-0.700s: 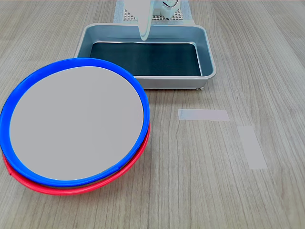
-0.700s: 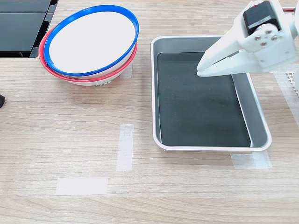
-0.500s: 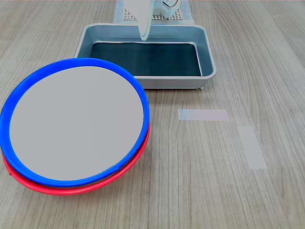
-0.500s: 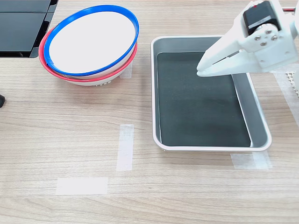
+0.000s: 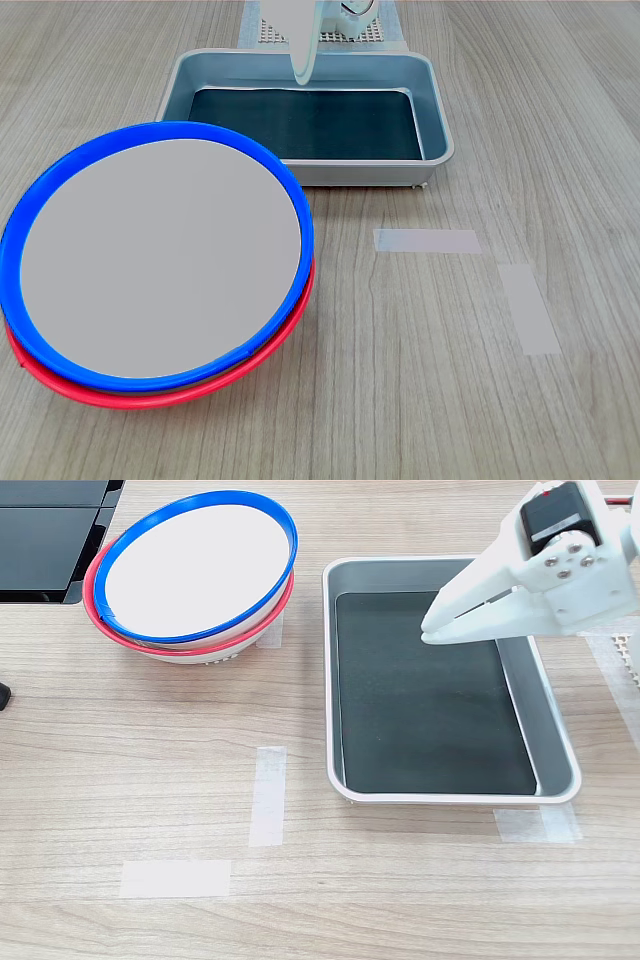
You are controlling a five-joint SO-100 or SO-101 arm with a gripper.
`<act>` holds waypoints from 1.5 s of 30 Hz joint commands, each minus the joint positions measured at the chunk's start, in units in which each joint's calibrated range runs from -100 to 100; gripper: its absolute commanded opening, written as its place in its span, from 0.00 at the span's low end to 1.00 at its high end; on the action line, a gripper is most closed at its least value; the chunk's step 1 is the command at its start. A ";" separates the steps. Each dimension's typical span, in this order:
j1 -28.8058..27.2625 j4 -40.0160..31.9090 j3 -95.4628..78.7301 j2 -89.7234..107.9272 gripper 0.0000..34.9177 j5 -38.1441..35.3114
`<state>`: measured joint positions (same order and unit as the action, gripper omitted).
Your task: Lift the stacked dish and set it down on the table.
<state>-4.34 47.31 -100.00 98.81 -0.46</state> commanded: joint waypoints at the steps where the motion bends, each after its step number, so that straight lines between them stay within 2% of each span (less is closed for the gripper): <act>1: 0.34 0.03 0.00 0.26 0.01 -0.10; 34: 0.34 0.03 0.00 0.26 0.01 -0.24; 37: 2.03 0.11 0.00 0.17 0.01 -0.39; 42: -0.23 -9.38 9.19 -13.73 0.02 -3.13; 43: -1.36 -11.53 13.47 -19.79 0.08 -3.86; 45: -2.58 -13.01 17.48 -25.84 0.13 -4.54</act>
<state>-5.04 38.17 -92.83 86.02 -3.64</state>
